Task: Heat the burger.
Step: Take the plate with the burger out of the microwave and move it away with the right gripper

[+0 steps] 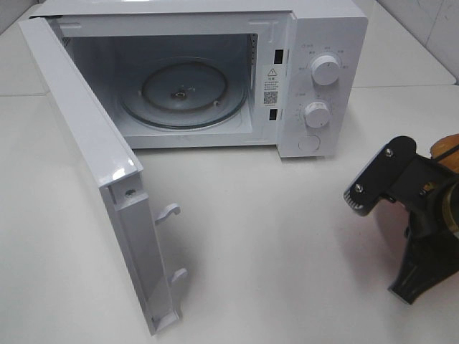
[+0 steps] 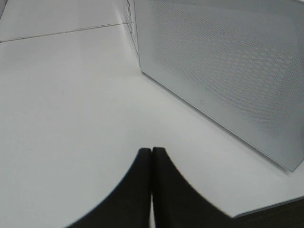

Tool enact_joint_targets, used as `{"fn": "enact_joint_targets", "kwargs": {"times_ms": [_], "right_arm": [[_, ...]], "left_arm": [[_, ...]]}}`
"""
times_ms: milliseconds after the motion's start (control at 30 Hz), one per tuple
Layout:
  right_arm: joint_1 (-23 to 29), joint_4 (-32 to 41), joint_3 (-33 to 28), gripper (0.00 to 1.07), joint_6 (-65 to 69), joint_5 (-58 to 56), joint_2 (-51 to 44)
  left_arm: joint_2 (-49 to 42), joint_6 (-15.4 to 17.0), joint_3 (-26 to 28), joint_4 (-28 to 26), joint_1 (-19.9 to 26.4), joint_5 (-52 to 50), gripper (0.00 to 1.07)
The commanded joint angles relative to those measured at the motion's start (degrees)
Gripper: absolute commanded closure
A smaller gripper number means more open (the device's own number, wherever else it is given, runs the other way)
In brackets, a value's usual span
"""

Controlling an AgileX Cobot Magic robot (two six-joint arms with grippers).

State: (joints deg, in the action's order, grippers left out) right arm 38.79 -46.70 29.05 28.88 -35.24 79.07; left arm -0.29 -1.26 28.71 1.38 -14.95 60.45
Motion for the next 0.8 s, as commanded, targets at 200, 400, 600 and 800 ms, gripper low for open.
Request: {"fn": "enact_joint_targets", "kwargs": {"times_ms": [200,400,600,800], "right_arm": [[-9.8,-3.3,6.5,1.07,1.8,3.7,6.5],[-13.6,-3.0,9.0,1.07,1.2,4.8,13.9],[-13.6,-1.9,9.0,1.06,1.4,6.4,17.3],[-13.6,0.3,9.0,0.93,2.6,9.1,17.7]], "left_arm": [[-1.1,0.0,-0.1,0.0,0.1,-0.9,1.06],[-1.1,0.0,-0.1,0.0,0.1,-0.9,1.06],[-1.1,0.0,-0.1,0.0,0.1,-0.9,1.06],[-1.1,0.0,-0.1,0.0,0.1,-0.9,1.06]]}}
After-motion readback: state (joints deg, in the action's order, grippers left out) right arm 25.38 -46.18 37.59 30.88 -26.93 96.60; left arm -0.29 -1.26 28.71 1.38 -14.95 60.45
